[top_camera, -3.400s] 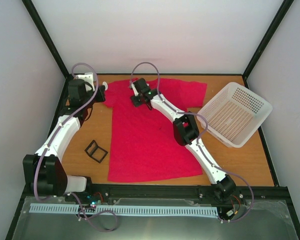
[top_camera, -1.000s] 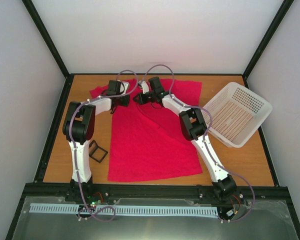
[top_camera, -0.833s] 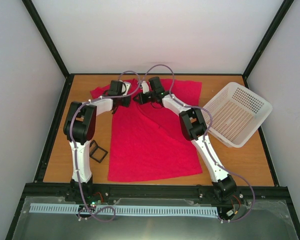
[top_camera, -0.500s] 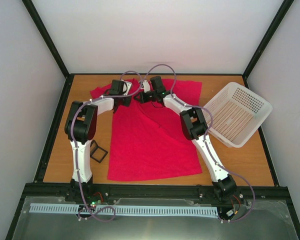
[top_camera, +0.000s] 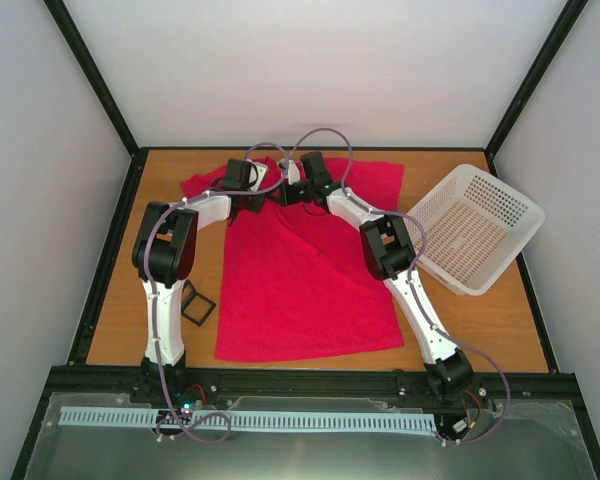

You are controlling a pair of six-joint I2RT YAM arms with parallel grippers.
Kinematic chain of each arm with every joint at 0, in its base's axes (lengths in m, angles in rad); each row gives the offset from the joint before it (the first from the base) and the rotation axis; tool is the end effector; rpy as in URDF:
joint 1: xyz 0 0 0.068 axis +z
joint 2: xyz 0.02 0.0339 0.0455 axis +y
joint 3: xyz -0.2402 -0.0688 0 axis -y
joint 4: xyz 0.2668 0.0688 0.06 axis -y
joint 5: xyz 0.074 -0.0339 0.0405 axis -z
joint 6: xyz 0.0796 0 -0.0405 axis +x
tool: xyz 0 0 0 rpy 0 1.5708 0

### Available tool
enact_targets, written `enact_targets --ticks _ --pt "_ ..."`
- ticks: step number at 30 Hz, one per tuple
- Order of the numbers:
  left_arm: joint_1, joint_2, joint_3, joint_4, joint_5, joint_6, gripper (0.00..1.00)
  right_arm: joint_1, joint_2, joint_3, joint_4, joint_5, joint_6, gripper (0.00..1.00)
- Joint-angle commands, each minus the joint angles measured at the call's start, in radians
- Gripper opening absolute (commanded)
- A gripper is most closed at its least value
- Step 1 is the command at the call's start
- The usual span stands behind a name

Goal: Pin the brooch onto the clothing

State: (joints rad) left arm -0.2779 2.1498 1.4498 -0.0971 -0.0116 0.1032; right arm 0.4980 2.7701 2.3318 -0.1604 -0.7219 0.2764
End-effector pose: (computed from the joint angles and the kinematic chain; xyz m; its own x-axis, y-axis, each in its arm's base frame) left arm 0.4825 -0.1367 0.0787 -0.6568 0.2945 -0.6942 0.3360 0.9384 0.0802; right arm 0.5207 0.3430 0.0664 -0.7050 -0.1502 -0.6931 -0.6712 0.4570 0.5837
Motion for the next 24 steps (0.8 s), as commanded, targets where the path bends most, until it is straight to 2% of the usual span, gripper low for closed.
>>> enact_targets --ticks 1,24 --pt "-0.020 0.045 0.022 -0.058 0.023 0.027 0.01 -0.007 0.002 0.017 0.024 -0.019 0.002 0.03" --pt "-0.025 0.042 0.029 -0.091 0.043 0.069 0.01 0.001 0.008 0.041 -0.011 0.010 -0.025 0.03"
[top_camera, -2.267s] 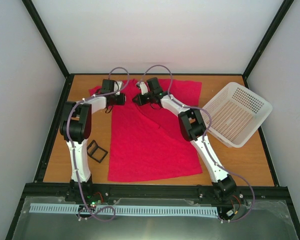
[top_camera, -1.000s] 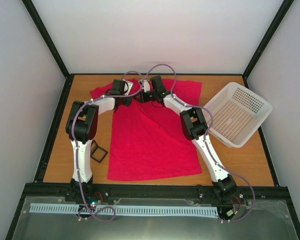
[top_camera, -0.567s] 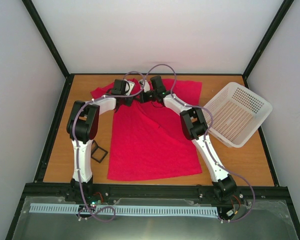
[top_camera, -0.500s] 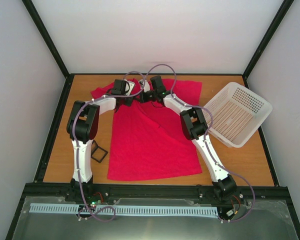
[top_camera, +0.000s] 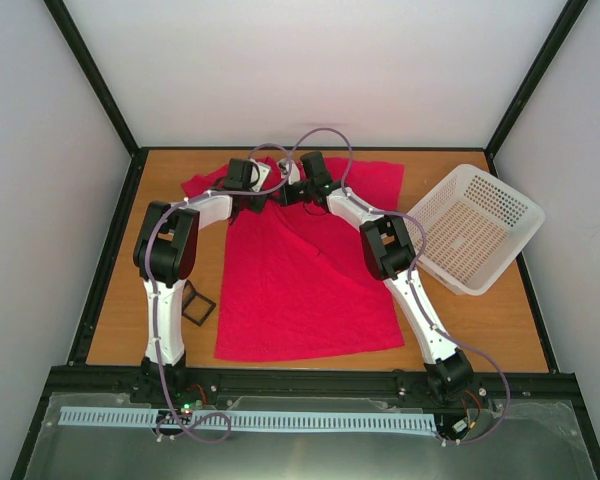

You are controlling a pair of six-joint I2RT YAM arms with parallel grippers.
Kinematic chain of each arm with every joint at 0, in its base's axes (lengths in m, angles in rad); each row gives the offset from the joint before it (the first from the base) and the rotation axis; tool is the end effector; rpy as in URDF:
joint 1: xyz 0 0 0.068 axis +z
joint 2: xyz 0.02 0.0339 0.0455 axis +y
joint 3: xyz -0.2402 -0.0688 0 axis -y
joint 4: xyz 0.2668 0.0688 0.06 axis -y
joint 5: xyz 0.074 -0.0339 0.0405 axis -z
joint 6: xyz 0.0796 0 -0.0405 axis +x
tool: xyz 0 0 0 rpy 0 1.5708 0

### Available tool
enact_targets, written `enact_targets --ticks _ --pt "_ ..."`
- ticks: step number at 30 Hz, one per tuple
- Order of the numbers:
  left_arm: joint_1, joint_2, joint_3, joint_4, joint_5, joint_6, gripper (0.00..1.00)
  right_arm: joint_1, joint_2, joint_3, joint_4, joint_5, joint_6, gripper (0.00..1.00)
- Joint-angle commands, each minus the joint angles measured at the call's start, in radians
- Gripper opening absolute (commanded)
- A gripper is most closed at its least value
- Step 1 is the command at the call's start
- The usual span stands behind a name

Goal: Pin the brooch onto the clothing

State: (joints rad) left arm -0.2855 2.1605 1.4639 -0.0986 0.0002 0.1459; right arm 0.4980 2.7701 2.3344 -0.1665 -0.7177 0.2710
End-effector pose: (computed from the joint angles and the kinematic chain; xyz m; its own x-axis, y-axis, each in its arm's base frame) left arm 0.4838 -0.1420 0.0783 -0.6369 0.3384 -0.6927 0.3784 0.9201 0.1016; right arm 0.5209 0.3428 0.0666 -0.7033 -0.1528 -0.6943 -0.6722 0.4607 0.5795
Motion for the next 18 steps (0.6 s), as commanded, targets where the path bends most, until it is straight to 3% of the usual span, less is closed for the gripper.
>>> enact_targets --ticks 1,18 --pt "-0.020 0.032 0.016 -0.089 0.039 0.027 0.01 0.002 0.008 0.041 -0.008 0.006 -0.022 0.03" --pt "-0.025 -0.016 0.046 -0.078 0.124 -0.009 0.01 0.020 0.019 0.060 -0.045 0.003 -0.038 0.03"
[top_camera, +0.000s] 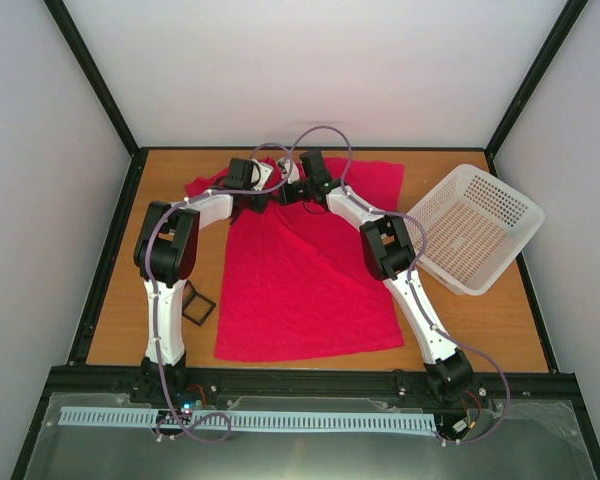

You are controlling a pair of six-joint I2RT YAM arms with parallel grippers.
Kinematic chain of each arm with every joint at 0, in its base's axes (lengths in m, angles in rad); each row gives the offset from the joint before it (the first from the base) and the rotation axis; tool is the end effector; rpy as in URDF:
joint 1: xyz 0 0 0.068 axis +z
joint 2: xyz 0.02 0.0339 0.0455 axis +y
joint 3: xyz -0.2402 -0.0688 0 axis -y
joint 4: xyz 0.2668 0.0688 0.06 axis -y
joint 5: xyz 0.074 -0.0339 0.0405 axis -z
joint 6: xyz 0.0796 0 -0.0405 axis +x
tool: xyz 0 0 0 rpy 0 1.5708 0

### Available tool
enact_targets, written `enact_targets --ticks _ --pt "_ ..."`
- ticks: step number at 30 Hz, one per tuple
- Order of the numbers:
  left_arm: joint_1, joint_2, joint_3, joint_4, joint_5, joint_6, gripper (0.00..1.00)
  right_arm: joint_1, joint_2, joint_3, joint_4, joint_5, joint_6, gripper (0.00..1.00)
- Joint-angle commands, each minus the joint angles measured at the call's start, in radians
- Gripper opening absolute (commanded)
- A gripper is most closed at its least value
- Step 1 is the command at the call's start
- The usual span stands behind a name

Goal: Pin the brooch onto the clothing

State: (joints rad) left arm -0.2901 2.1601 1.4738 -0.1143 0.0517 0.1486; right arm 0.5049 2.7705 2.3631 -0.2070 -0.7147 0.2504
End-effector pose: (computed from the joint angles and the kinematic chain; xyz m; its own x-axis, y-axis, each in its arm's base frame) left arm 0.4825 -0.1483 0.0804 -0.6328 0.3432 -0.6941 0.4184 0.9058 0.0664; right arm 0.5193 0.3466 0.0727 -0.6955 -0.1705 -0.6980 -0.6830 0.4586 0.5685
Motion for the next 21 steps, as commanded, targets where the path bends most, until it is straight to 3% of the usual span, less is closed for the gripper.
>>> enact_targets --ticks 1,21 --pt "-0.020 -0.020 0.039 -0.063 0.078 -0.016 0.01 0.014 0.017 0.032 -0.006 0.001 -0.019 0.03" --pt "-0.019 -0.043 0.111 -0.024 0.114 -0.066 0.01 0.018 0.026 0.051 -0.022 0.015 -0.020 0.03"
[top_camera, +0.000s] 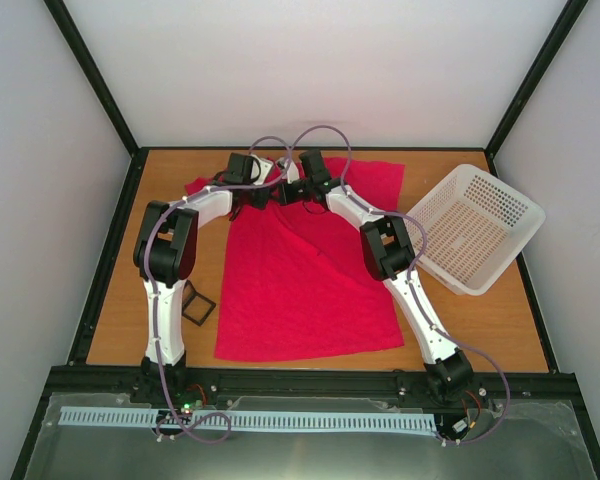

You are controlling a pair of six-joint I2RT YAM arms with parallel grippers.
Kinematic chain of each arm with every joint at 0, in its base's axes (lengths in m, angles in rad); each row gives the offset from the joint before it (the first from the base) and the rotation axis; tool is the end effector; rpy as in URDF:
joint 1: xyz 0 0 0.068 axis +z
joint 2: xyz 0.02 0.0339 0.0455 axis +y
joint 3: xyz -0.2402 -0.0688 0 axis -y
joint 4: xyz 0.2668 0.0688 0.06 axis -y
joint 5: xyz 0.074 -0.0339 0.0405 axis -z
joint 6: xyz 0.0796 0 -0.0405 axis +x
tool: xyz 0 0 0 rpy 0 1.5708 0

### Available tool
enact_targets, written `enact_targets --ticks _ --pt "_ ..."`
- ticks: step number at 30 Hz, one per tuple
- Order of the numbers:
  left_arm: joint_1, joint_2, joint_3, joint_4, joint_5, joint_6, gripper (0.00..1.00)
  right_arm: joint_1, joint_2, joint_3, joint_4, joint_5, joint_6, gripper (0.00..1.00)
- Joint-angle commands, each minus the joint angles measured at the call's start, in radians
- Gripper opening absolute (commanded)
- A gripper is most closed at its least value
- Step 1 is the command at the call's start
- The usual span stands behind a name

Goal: Pin the brooch onto the clothing

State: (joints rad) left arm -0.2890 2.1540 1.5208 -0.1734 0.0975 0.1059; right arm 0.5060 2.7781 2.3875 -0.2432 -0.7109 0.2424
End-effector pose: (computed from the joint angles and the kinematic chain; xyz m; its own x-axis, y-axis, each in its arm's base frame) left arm 0.4856 -0.1525 0.0939 -0.6513 0.3034 -0.6955 0.4194 0.9078 0.0033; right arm 0.5191 0.3470 0.0733 -0.7014 -0.1807 -0.6895 -0.6787 0.4649 0.5685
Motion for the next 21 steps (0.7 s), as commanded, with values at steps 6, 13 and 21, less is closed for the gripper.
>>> enact_targets --ticks 6,13,21 --pt "-0.008 -0.022 0.077 0.041 0.076 -0.065 0.01 0.017 0.014 0.019 0.016 0.028 -0.005 0.03" --pt "0.008 -0.012 0.118 0.041 0.103 -0.104 0.01 0.016 0.012 0.015 0.018 0.027 -0.004 0.03" --pt "0.031 -0.019 0.129 0.038 0.118 -0.114 0.01 0.014 0.010 0.008 0.023 0.023 -0.002 0.05"
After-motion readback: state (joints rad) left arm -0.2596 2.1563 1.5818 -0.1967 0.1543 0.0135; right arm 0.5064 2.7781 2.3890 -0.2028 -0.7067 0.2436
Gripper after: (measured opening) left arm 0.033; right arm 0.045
